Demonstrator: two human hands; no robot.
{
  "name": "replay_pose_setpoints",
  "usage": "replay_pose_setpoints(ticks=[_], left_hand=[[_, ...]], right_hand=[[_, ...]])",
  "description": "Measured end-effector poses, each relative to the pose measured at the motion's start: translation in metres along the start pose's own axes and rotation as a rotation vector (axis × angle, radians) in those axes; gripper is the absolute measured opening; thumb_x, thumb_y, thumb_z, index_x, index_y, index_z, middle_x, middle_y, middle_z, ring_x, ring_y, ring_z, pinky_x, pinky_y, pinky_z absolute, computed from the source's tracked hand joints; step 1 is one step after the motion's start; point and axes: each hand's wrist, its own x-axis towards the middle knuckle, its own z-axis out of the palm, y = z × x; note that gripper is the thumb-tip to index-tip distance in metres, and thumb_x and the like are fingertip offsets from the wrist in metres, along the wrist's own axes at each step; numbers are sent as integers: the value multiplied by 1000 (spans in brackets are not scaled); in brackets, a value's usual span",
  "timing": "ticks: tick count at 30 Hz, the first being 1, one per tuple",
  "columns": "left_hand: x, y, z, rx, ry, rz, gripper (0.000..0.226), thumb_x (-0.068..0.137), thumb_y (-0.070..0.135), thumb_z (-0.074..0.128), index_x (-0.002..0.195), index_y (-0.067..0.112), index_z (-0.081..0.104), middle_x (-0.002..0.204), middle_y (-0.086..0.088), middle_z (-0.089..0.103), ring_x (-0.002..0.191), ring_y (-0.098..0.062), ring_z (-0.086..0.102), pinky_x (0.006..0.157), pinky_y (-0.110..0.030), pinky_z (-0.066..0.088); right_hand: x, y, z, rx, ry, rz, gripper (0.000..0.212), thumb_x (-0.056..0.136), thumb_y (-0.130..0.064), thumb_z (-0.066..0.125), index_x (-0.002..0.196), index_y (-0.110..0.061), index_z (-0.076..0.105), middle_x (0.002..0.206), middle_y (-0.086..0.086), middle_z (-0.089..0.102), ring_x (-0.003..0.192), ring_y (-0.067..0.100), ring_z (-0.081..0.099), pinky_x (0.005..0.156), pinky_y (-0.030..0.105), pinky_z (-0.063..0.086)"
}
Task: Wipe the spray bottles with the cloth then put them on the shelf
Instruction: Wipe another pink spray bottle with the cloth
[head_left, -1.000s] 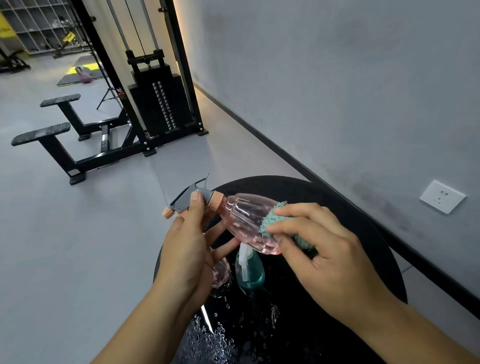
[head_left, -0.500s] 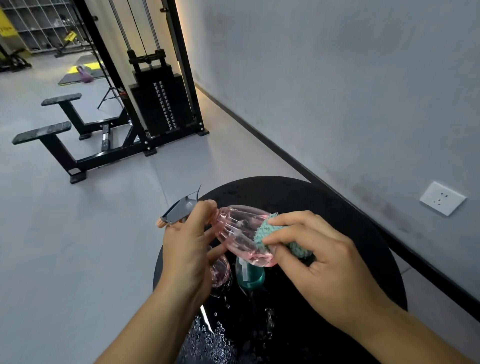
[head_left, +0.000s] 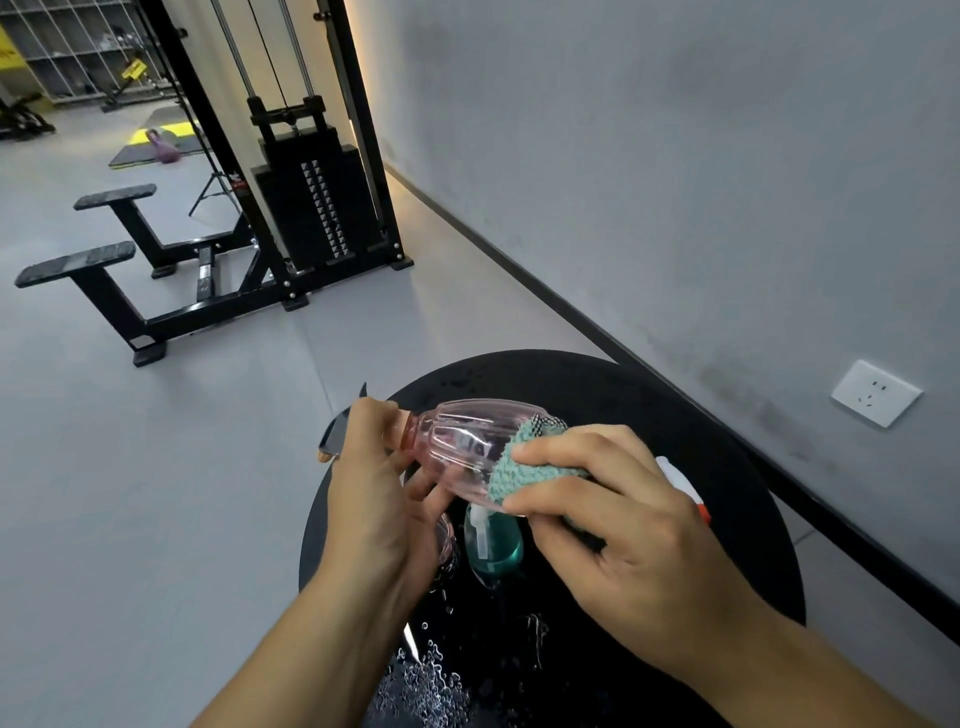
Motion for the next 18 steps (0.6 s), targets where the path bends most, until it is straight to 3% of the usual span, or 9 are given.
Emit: replay_pose_setpoints(ticks=[4, 9, 14, 16, 18], left_hand=[[-5, 2, 9, 17, 23, -13, 34, 96, 48, 71, 84, 17, 66, 78, -5, 75, 75, -25, 75, 79, -44, 65], [-3, 6, 12, 99, -52, -15, 24, 98, 35, 69, 84, 16, 65, 81, -6, 77, 82, -28, 76, 78, -43, 67], [-3, 6, 11, 127, -106, -76, 37, 98, 38, 70, 123, 13, 59, 100, -15, 81, 91, -35, 81, 71, -42, 66], [-3, 5, 11, 134, -75, -77, 34, 97, 35, 71, 119, 12, 58, 96, -14, 81, 85, -34, 81, 69, -42, 66], [-2, 4, 9, 150, -57, -72, 20, 97, 28, 71, 101, 10, 63, 87, -11, 77, 75, -30, 79, 65, -41, 66]], right_hand=[[1, 1, -2, 20, 26, -1, 19, 86, 0, 79, 95, -17, 81, 118, -4, 69, 116, 21, 61, 97, 23, 48], [-2, 11, -5, 22, 41, 15, 17, 88, -1, 76, 95, -15, 81, 117, -3, 69, 115, 23, 61, 96, 28, 50], [-5, 19, -6, -5, 31, 35, 19, 87, 1, 77, 96, -16, 81, 119, -5, 68, 117, 19, 60, 97, 29, 51], [-7, 21, -6, -4, 18, 42, 19, 88, 0, 77, 98, -16, 80, 119, -6, 67, 117, 19, 60, 97, 30, 52], [-7, 22, -5, -6, 11, 40, 18, 90, -2, 76, 102, -15, 80, 119, -6, 68, 116, 19, 61, 97, 31, 53]])
